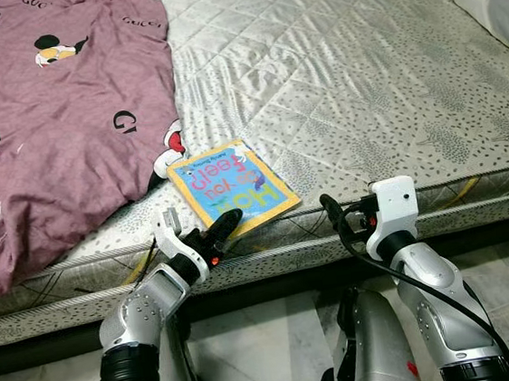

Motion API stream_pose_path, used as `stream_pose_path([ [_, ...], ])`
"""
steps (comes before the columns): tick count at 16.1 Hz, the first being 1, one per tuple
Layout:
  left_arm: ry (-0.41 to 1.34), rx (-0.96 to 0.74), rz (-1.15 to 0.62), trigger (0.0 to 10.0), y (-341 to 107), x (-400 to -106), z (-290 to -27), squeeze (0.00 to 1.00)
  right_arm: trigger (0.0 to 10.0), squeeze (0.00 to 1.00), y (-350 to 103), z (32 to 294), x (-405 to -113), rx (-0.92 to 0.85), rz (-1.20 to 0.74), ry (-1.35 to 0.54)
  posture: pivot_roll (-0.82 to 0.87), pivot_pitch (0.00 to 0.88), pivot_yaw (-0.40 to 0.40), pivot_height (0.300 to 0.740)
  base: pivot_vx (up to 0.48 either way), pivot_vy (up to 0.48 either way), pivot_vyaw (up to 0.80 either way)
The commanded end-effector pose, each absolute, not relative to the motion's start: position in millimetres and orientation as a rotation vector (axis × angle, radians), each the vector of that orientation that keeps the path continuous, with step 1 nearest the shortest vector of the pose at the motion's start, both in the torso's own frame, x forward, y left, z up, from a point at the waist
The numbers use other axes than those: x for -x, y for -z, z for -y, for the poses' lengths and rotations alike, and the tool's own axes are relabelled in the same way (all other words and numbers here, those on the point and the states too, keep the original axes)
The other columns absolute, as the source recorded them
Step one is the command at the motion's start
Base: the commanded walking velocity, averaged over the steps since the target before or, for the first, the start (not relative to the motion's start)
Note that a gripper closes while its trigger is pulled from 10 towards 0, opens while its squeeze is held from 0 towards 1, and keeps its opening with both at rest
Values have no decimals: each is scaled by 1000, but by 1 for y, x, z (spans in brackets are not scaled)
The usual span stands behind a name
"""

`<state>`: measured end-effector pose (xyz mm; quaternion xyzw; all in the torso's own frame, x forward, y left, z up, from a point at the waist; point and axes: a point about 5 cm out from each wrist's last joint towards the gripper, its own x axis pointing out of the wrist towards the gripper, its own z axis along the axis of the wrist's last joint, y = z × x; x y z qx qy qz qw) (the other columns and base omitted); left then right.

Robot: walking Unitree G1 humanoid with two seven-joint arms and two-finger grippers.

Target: Clean up the room

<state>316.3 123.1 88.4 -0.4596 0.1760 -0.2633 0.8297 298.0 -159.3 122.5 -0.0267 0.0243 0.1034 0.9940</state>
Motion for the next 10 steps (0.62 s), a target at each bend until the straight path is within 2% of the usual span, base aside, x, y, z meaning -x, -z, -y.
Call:
stream_pose_path([
  [1, 571, 1007, -383, 0, -88, -316, -121, 0, 10000, 0, -121, 161, -298, 61, -54, -199, -126, 191, -51, 490, 0, 0, 0],
  [10, 552, 1061, -343, 0, -90, -315, -129, 0, 10000, 0, -119, 158, -300, 63, -48, -205, -110, 186, -51, 490, 0, 0, 0],
])
